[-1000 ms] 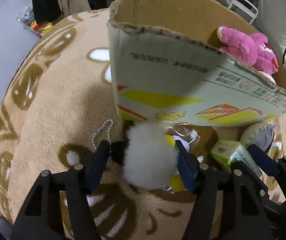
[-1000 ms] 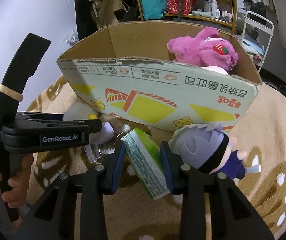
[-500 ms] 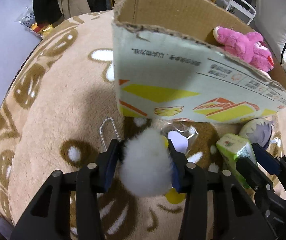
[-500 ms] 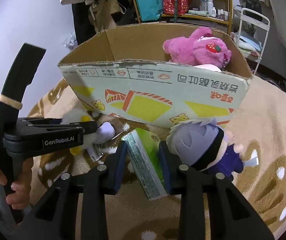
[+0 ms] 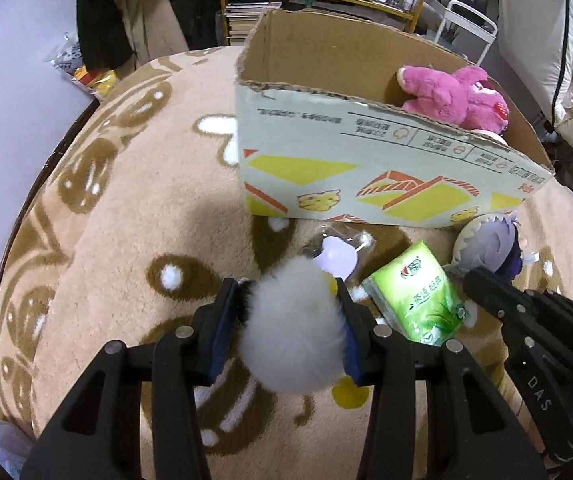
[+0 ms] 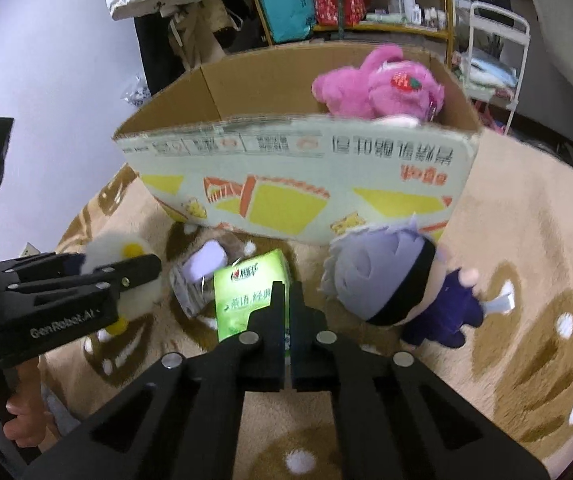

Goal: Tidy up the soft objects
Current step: 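Close the left gripper on the white fluffy plush while the right gripper grasps the green tissue pack, then lift the white plush with the left tool while the right tool carries the tissue pack over the box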

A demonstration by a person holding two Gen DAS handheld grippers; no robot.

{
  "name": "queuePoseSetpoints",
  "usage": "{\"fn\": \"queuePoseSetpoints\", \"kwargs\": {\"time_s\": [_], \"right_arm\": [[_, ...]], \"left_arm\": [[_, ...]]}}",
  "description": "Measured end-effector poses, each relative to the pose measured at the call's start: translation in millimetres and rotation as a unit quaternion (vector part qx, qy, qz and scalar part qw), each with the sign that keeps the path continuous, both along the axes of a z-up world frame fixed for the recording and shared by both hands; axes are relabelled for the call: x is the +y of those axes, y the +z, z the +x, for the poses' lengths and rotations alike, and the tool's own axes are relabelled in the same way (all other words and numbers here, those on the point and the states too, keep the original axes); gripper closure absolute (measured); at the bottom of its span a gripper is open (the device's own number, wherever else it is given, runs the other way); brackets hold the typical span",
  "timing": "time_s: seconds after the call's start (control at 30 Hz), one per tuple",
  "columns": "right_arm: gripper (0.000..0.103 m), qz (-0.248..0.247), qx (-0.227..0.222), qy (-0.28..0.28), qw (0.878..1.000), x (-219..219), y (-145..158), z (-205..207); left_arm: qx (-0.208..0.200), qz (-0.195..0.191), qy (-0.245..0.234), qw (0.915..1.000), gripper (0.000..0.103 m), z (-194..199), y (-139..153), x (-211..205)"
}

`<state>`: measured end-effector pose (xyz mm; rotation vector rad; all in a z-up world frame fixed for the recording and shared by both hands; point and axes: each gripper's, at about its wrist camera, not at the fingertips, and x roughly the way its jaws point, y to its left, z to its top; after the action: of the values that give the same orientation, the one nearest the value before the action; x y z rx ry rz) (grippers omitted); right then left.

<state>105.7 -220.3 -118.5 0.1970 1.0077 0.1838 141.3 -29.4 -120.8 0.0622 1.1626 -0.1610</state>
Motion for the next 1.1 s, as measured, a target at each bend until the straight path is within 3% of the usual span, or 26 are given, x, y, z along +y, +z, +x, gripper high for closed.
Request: {"fn": "queuePoseSetpoints", "kwargs": {"time_s": [0.13,0.27,0.43,0.5,0.77,1.1], "right_arm": [[0.095,0.001,0.009,0.002,1.000,3.6,-4.6,1.3],[0.066,0.002,0.011,0.005,1.000,6.4,-8.2,2.6],[0.055,-0.002,0.017,0.019,1.000,15.2,-14.6,7.9],[0.040,-0.006,0.024,0.031,0.999,21.0,-18.4,10.0],[0.042,-0.051,0.037,0.041,0.997,36.6,-34.5,15.1],[0.044,-0.047,-0.022,0.029,0.998,22.3,4.7,-7.7]], "left_arm": [[0.001,0.001,0.013,0.9999,0.059,-1.4,2.1,4.4],[0.010,-0.005,0.025,0.9996,0.059,-5.5,-2.6,8.5],[0.019,0.003,0.032,0.9993,0.059,-5.3,-8.3,8.9],[0.019,0.003,0.035,0.9992,0.059,-3.8,-8.6,9.3],[0.012,0.000,0.036,0.9993,0.059,0.0,-11.0,10.6],[-0.055,0.000,0.017,0.9983,0.059,-16.0,20.8,4.6]]}}
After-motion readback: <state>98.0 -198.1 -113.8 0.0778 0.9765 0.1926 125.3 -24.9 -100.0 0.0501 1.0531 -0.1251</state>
